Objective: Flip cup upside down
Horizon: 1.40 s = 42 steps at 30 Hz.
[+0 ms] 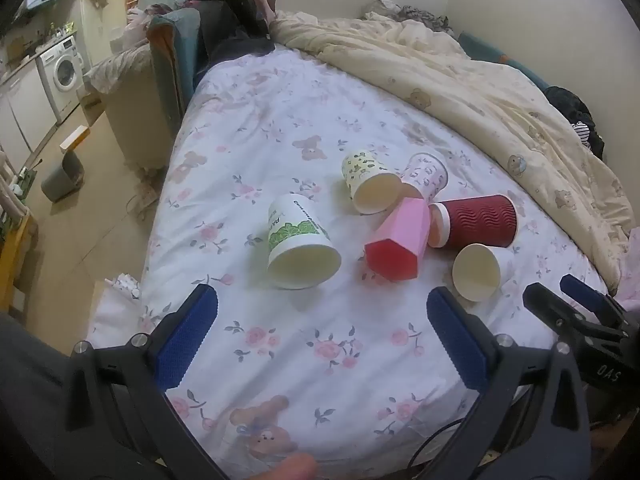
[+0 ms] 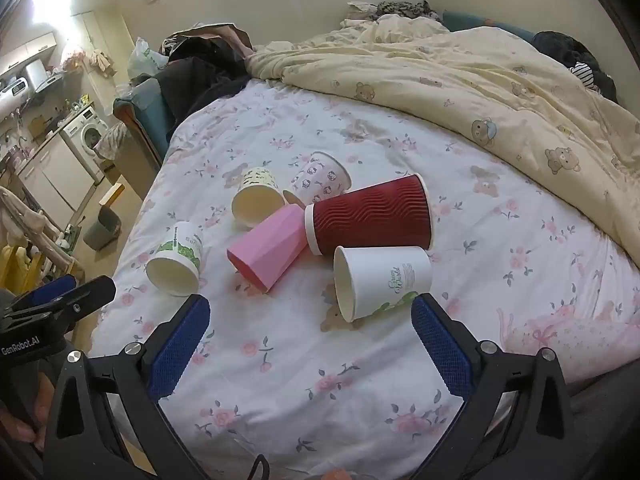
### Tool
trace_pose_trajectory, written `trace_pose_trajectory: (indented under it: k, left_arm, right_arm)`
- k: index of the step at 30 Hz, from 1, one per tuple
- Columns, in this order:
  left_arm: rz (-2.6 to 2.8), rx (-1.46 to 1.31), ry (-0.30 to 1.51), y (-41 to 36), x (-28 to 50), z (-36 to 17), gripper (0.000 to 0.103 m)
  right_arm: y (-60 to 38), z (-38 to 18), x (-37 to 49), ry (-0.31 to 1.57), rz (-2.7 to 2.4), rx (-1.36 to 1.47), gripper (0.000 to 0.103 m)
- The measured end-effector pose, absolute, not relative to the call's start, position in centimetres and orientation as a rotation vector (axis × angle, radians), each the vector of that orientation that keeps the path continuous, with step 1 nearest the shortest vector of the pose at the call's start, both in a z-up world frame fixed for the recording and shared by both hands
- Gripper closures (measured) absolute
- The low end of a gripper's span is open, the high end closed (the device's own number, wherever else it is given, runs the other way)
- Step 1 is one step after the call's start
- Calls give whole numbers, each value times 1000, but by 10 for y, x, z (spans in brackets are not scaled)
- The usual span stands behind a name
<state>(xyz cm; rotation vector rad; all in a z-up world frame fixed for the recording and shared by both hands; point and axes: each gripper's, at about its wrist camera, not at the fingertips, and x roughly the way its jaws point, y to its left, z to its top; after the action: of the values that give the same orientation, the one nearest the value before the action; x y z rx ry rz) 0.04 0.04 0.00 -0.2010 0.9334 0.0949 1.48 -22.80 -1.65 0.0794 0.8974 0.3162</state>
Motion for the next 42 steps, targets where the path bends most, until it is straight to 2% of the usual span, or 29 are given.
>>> trace_pose_trajectory:
  k: [42]
  left_arm:
    - [109, -179, 931, 5, -6, -1, 0]
  right_arm:
    - [-231, -19, 18, 907, 301, 89, 0]
